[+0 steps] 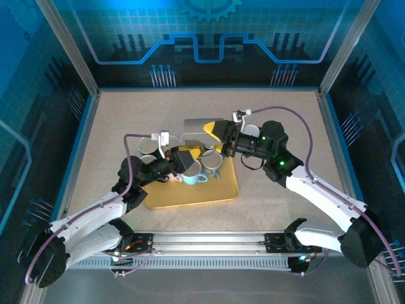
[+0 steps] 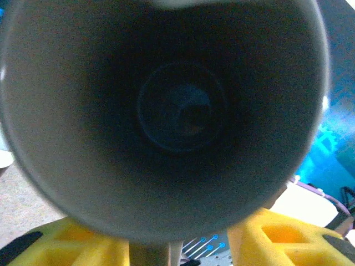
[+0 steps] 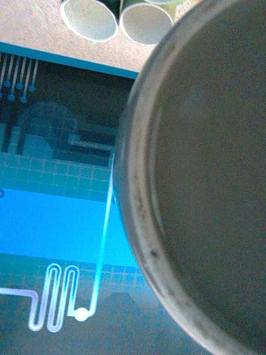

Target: Turn the mug right side up

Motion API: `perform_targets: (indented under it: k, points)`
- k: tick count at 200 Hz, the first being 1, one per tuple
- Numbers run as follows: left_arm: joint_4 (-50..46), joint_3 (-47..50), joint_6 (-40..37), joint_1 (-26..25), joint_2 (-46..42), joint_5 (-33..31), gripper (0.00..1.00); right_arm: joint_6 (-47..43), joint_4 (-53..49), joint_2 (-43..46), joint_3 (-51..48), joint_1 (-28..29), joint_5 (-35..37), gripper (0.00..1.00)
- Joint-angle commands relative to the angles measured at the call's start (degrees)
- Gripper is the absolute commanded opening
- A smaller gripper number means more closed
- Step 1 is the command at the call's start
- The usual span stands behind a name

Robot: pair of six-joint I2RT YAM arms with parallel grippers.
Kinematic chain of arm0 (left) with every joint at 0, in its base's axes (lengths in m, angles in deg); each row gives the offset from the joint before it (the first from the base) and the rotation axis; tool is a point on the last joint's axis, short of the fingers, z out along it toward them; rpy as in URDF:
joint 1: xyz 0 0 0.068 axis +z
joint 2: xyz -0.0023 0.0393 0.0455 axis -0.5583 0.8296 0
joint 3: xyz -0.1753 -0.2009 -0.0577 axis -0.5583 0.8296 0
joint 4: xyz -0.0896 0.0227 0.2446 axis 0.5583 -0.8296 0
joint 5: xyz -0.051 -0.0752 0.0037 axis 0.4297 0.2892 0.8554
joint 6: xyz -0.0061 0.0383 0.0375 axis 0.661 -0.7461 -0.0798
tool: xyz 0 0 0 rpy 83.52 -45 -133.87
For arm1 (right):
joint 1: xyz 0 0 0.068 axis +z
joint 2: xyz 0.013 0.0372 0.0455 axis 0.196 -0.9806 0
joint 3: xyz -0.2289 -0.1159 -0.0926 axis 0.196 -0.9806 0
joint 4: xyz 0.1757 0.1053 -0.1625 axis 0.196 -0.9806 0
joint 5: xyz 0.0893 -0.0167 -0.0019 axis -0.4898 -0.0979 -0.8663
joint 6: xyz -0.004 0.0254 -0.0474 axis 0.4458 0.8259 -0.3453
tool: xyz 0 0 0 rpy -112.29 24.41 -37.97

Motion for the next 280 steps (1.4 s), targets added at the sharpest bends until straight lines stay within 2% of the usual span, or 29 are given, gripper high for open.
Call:
perform_targets:
  k: [1,19,29,70,104,138,161,178,233,260,280]
  points:
    - [3.78,1.49,-1.07,0.29,-1.14,2.18,0.30,1.14,10.26,-0.24,0.61,2.16,-2.36,0.07]
    - [1.11,1.71,-3.04,0.31,-3.21,1.92,0.08,1.23,11.18,-0.89,-1.42,2.68,-2.18,0.08]
    - [-0.45,1.74,-4.14,0.29,-4.82,1.40,0.00,0.98,11.01,-0.85,-1.89,2.85,-1.78,0.09]
    - [-8.52,2.05,-8.89,0.25,-11.65,-1.80,0.00,-1.78,11.79,-1.27,-2.71,3.68,-1.50,0.26]
    - [-11.70,1.97,-9.65,0.33,-14.40,-1.72,0.00,-5.79,9.84,-0.41,-2.56,4.15,-0.31,0.66]
    - [-21.97,1.31,-12.24,0.28,-21.14,-4.43,0.00,-16.61,-3.67,5.64,-2.51,3.98,6.47,0.84]
    - [-37.84,-2.83,-16.42,0.19,-26.33,-6.68,0.00,-23.67,-7.74,10.05,-4.24,3.06,10.26,0.87]
    - [-50.27,-6.90,-19.93,0.09,-27.80,-7.85,0.00,-28.56,-16.05,12.71,-3.93,1.51,12.78,0.87]
    - [-81.69,-21.39,-31.70,-1.66,-23.56,-11.10,0.00,-43.34,-29.71,17.91,-0.88,-3.03,14.73,0.86]
    - [-91.47,-26.30,-34.88,-5.59,-19.08,-14.94,0.00,-50.08,-36.63,18.66,2.61,-3.04,16.38,0.84]
    - [-95.62,-27.92,-36.96,-13.07,-16.48,-22.83,0.00,-52.03,-37.91,18.85,3.04,-3.10,15.98,0.83]
